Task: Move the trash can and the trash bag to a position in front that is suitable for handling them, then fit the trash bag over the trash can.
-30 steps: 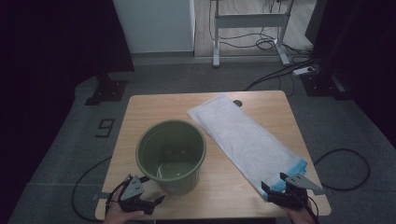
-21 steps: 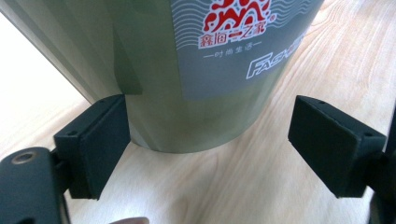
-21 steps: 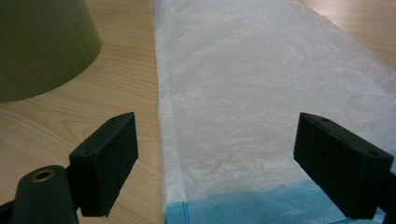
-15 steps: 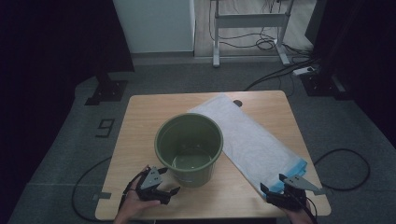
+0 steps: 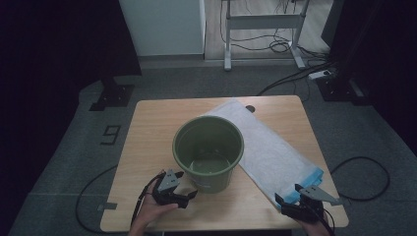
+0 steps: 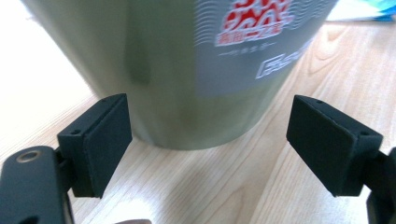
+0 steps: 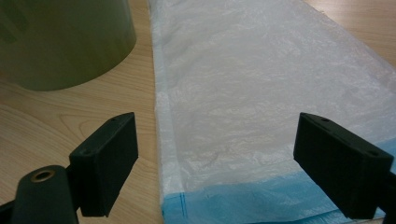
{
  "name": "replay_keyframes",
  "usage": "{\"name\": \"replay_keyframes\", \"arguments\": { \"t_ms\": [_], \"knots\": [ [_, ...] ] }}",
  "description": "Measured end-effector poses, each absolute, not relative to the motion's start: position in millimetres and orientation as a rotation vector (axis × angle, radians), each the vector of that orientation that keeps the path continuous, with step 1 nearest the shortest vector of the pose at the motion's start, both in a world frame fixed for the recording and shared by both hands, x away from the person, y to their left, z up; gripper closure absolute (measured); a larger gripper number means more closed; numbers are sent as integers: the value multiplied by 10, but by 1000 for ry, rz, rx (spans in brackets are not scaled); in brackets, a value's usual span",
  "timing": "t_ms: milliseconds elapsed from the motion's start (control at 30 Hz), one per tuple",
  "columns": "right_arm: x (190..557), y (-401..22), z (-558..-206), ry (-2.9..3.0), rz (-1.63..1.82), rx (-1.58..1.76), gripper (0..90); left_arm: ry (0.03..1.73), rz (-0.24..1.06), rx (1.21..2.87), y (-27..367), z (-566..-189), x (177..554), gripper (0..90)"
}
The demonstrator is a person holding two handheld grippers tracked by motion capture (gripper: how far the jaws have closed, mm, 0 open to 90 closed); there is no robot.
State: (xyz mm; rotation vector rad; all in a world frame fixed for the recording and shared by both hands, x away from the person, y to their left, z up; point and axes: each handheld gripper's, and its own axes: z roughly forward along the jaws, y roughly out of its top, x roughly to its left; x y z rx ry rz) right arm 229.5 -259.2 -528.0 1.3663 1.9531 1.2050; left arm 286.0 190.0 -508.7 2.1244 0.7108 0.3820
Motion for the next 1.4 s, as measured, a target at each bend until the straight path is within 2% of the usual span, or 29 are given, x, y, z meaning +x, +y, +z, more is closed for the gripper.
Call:
{"name": "replay_keyframes", "arguments": {
  "t_ms": [200, 367, 667, 1033, 1400],
  "knots": [
    [2288, -2585, -5271, 1942, 1207, 1363, 134, 806, 406, 2085, 2041, -5073, 2813, 132],
    [2268, -2549, -5233, 1911, 1212, 1356, 137, 860, 485, 2135, 2068, -5076, 2806, 131],
    [2242, -2294, -5116, 1876, 1217, 1376, 163, 895, 448, 2129, 2102, -5120, 2887, 135],
    [2735, -1847, -5137, 1924, 1151, 1414, 197, 907, 434, 2138, 2120, -5168, 2937, 138],
    [3237, -1661, -5362, 2036, 1030, 1472, 244, 914, 434, 2161, 2138, -5206, 2914, 138]
  ]
}}
